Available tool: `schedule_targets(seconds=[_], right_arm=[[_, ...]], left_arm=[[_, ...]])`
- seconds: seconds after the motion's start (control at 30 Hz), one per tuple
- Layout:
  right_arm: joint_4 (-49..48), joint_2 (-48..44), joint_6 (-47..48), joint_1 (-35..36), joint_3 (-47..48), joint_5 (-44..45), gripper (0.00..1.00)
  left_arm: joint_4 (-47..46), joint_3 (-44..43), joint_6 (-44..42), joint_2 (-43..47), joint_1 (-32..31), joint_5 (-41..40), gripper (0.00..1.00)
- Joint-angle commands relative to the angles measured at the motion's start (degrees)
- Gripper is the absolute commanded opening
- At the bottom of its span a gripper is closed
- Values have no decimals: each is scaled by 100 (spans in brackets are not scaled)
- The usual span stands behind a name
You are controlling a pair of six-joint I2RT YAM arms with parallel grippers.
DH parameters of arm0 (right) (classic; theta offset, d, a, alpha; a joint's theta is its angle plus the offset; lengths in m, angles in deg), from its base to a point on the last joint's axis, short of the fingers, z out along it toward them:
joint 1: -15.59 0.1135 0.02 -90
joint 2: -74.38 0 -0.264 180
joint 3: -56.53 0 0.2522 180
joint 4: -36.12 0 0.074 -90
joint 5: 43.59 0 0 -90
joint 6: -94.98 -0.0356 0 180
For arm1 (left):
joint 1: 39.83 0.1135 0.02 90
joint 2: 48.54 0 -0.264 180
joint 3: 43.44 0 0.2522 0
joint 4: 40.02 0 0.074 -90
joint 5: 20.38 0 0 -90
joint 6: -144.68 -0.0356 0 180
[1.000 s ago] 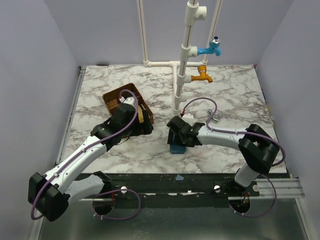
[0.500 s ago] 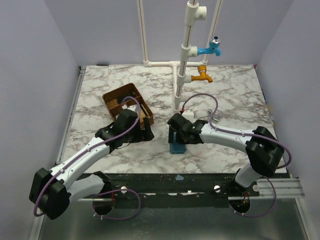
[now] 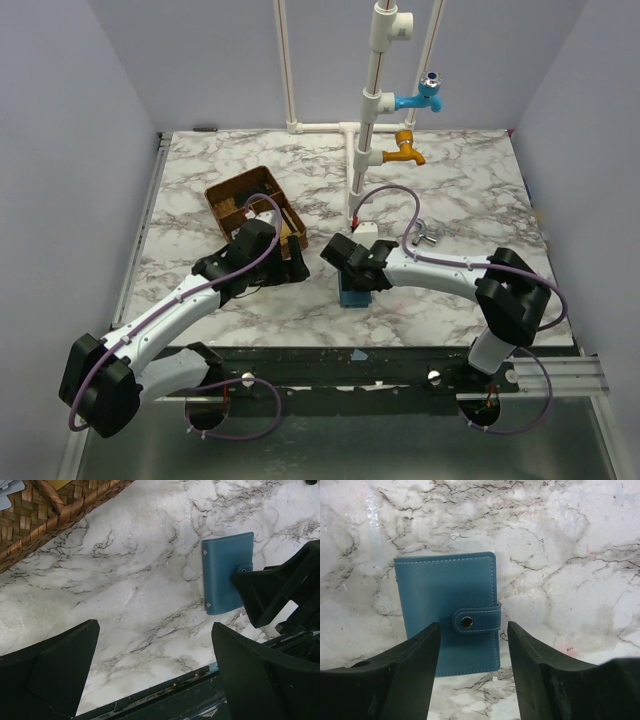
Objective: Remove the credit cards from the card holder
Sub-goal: Open the card holder at the center of the board.
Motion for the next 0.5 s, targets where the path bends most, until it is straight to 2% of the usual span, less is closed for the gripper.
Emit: schedule_targets(seconds=[0.0, 0.4, 0.47], right_arm=[[73, 249, -4, 24, 196, 356, 57], [49, 506, -41, 33, 205, 305, 32], [-37, 509, -65, 34, 95, 234, 32]], left_arm=[[-98, 128, 67, 68, 22, 112, 99], [-159, 153, 76, -17, 22, 155, 99], [-170, 153, 76, -46, 25, 181, 99]])
